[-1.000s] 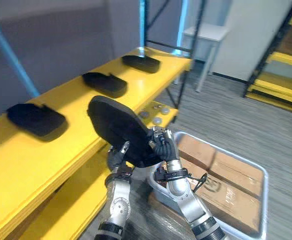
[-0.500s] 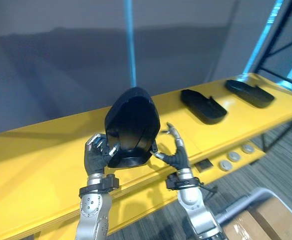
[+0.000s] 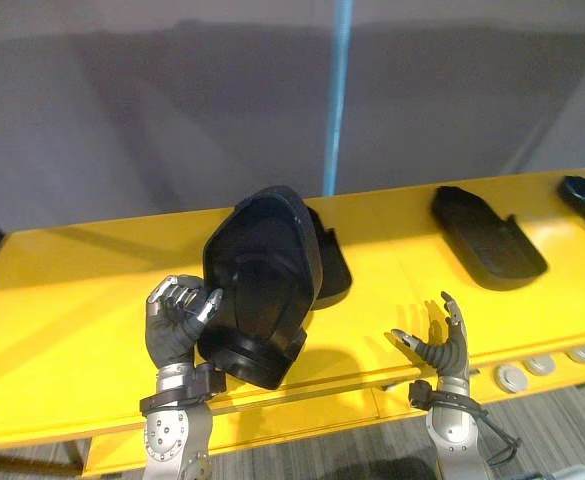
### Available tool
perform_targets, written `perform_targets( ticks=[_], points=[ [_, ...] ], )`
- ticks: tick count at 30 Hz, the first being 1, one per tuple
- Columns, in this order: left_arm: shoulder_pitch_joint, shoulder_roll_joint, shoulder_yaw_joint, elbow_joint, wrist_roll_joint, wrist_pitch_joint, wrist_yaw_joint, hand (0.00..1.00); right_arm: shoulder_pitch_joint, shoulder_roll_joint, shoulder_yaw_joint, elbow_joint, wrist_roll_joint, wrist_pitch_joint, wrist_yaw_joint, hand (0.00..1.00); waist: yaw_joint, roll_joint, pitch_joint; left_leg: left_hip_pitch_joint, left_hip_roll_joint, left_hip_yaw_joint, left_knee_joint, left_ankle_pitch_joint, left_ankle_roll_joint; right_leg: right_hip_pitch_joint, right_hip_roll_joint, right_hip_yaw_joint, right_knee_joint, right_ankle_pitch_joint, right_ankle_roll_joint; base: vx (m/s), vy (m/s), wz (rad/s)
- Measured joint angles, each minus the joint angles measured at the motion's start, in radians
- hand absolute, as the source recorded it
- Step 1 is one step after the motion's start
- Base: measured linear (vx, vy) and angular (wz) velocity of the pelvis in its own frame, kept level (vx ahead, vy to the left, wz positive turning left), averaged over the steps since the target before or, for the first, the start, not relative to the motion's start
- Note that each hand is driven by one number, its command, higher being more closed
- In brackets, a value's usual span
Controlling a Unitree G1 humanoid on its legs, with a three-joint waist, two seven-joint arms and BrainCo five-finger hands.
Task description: Walk over and take plastic housings, then place them on the shelf
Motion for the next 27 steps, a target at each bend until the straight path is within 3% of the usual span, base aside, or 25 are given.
perform_targets(
  ticks=[2,3,4,5,7,10,11,13,14,15,16,18,21,27],
  points=[
    [0.002,0.007,0.016,0.000,0.000,0.000,0.001,1.00,0.002,-0.006,0.002,-0.031,0.031,-0.006,0.006,0.00,-0.003,0.005,0.001,-0.045,0.083,-0.027,0.065,0.003,-0.007,0.007,-0.065,-0.019,0.018,-0.004,0.012,0.11,0.339,0.49],
    [0.002,0.009,0.022,0.000,0.000,0.000,0.001,1.00,0.002,-0.007,0.003,-0.041,0.039,-0.011,0.010,0.00,-0.004,0.016,0.000,-0.047,0.103,-0.057,0.053,0.011,-0.004,0.010,-0.074,-0.023,0.020,-0.004,0.020,0.10,0.425,0.24],
    [0.001,0.020,0.037,0.000,0.000,-0.001,0.003,1.00,0.006,-0.007,0.011,-0.056,0.059,-0.022,0.012,0.00,-0.002,0.042,-0.008,-0.044,0.131,-0.138,0.029,0.063,-0.089,0.018,-0.085,-0.023,0.021,-0.005,0.087,0.11,0.500,0.18],
    [-0.006,0.065,0.057,0.008,-0.002,-0.001,0.007,1.00,0.009,0.022,0.020,-0.057,0.075,-0.028,0.010,0.00,-0.006,0.013,0.002,-0.056,0.078,-0.167,0.073,0.014,-0.155,0.036,-0.132,-0.023,0.002,0.004,0.108,0.09,0.493,0.19],
    [-0.008,0.133,0.077,0.008,-0.018,-0.001,0.015,1.00,0.038,0.056,0.049,-0.069,0.089,-0.036,0.017,0.00,-0.003,-0.007,0.000,-0.090,0.035,-0.194,0.146,-0.038,-0.134,0.053,-0.163,-0.032,-0.014,0.050,0.102,0.06,0.371,0.30],
    [-0.009,0.187,0.086,0.008,-0.017,-0.003,0.020,1.00,0.030,0.057,0.090,-0.069,0.101,-0.047,0.050,0.00,0.017,-0.009,0.001,-0.105,0.007,-0.187,0.264,-0.126,-0.095,0.073,-0.207,-0.018,-0.006,0.114,0.124,0.04,0.386,0.01],
    [-0.010,0.185,0.087,0.008,-0.018,-0.003,0.020,1.00,0.023,0.059,0.095,-0.067,0.100,-0.047,0.052,0.00,0.025,-0.009,0.000,-0.107,-0.005,-0.166,0.262,-0.133,-0.085,0.048,-0.223,-0.004,0.007,0.137,0.113,-0.03,0.364,-0.42],
    [-0.013,0.186,0.089,0.008,-0.018,-0.005,0.020,1.00,-0.001,0.065,0.119,-0.051,0.098,-0.047,0.051,0.00,0.041,-0.010,-0.001,-0.112,-0.017,-0.100,0.231,-0.123,-0.060,-0.044,-0.242,-0.004,0.014,0.232,0.037,-0.05,0.251,-0.70],
    [-0.021,0.186,0.085,0.011,-0.020,-0.005,0.019,1.00,-0.008,0.064,0.125,-0.051,0.097,-0.046,0.051,0.00,0.038,-0.008,-0.002,-0.108,-0.023,-0.073,0.198,-0.110,-0.042,-0.058,-0.238,-0.008,-0.013,0.277,-0.009,-0.07,0.174,-0.51],
    [-0.066,0.192,0.064,0.039,-0.025,-0.004,0.013,1.00,-0.009,0.058,0.126,-0.050,0.097,-0.045,0.052,0.00,0.022,-0.001,0.002,-0.106,-0.032,-0.076,0.172,-0.094,-0.020,-0.078,-0.209,0.036,0.043,0.188,0.050,-0.07,0.138,-0.08],
    [-0.104,0.199,0.039,0.072,-0.030,-0.003,0.004,1.00,0.000,0.057,0.125,-0.049,0.097,-0.044,0.052,0.00,0.005,0.000,0.003,-0.093,-0.043,-0.087,0.148,-0.080,-0.009,-0.074,-0.166,0.091,0.085,0.089,0.085,-0.05,0.037,0.20],
    [-0.144,0.199,0.010,0.106,-0.036,-0.002,0.001,1.00,0.022,0.055,0.128,-0.054,0.096,-0.045,0.060,0.00,-0.015,0.005,0.005,-0.036,-0.065,-0.086,0.091,-0.056,-0.004,-0.029,-0.085,0.154,0.088,-0.032,0.069,-0.02,-0.037,0.16],
    [-0.169,0.206,0.016,0.109,-0.043,-0.002,-0.004,1.00,0.059,0.047,0.123,-0.076,0.094,-0.045,0.064,0.00,-0.020,0.001,0.002,-0.013,-0.081,-0.081,0.064,-0.039,-0.016,0.016,-0.075,0.143,0.019,-0.036,0.052,-0.01,-0.057,-0.02],
    [-0.175,0.234,0.175,0.181,-0.162,0.018,0.029,1.00,0.156,-0.006,0.017,-0.202,0.077,-0.046,0.104,0.00,-0.020,-0.001,0.001,0.053,-0.044,-0.058,-0.118,0.075,-0.075,0.012,-0.007,0.172,-0.031,-0.030,0.050,-0.03,-0.152,-0.15]
  ],
)
